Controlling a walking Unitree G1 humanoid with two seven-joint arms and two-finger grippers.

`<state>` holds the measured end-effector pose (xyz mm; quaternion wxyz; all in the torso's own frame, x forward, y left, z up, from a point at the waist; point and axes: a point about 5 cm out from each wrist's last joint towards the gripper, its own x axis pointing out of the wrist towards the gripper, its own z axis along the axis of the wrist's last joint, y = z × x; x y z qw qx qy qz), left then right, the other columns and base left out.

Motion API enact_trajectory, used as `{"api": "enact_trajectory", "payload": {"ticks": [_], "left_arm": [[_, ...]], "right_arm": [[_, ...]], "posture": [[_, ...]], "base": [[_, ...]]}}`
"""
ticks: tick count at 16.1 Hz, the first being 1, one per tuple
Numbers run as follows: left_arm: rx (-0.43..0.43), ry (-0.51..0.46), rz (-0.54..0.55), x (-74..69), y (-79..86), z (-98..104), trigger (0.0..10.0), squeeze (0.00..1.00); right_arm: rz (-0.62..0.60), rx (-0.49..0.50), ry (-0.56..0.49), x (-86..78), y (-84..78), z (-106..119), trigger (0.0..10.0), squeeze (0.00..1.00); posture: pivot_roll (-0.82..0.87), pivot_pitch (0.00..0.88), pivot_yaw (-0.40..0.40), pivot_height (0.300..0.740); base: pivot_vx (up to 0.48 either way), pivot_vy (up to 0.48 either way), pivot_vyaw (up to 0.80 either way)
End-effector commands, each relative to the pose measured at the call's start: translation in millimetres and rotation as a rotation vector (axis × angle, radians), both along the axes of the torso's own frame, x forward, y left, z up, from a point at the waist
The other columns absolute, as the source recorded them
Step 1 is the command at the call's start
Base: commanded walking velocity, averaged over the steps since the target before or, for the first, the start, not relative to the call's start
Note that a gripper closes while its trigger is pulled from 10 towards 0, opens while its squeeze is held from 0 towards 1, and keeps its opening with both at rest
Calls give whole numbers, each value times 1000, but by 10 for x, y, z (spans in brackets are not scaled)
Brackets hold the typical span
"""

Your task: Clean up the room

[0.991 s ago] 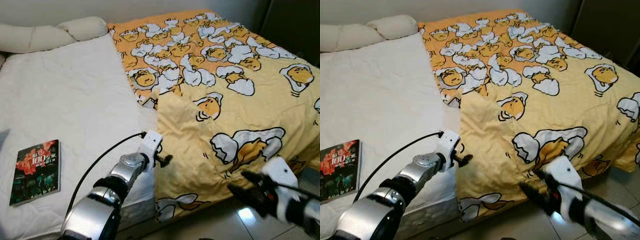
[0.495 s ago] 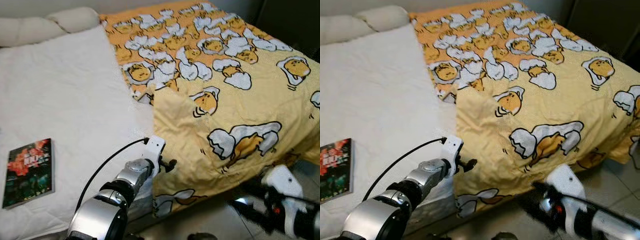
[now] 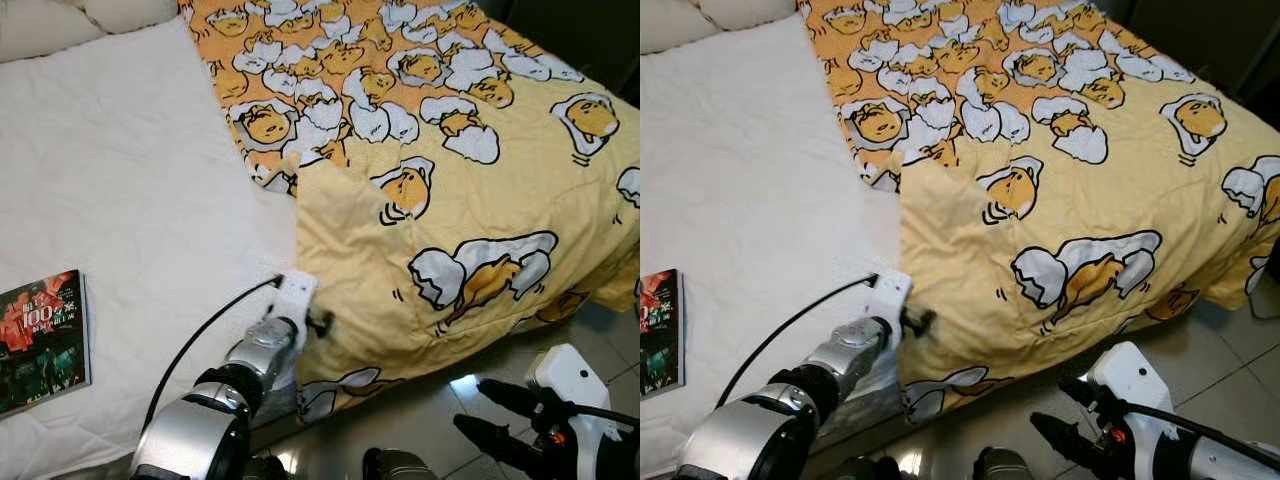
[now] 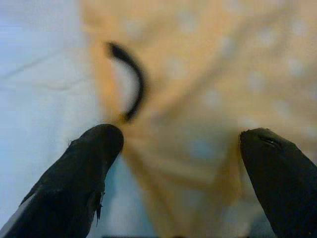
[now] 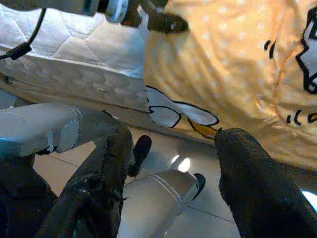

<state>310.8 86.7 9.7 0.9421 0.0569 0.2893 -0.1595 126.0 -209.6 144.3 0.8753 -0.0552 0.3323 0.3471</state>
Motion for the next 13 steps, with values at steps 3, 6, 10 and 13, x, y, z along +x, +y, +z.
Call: {"api": "enact_trajectory", "payload": {"ticks": [3, 6, 10, 13], "left_arm": [[-26, -45, 144, 17, 143, 7, 10000, 0], [-86, -76, 151, -21, 58, 1, 10000, 0], [-62, -35, 122, -121, 13, -102, 10000, 0], [-168, 60, 76, -211, -75, -181, 10000, 0]], "right_arm": [[26, 27, 6, -49, 52, 42, 10000, 0], [20, 40, 0, -50, 59, 38, 10000, 0], [-6, 39, -35, -92, 36, -2, 10000, 0], [-17, 60, -33, -97, 12, -24, 10000, 0]], "posture": [[-324, 149, 65, 740], [-319, 139, 73, 740], [-328, 77, 82, 740], [-332, 25, 74, 740]], "base": [[0, 0, 0], [0, 0, 0], [0, 0, 0], [0, 0, 0]]}}
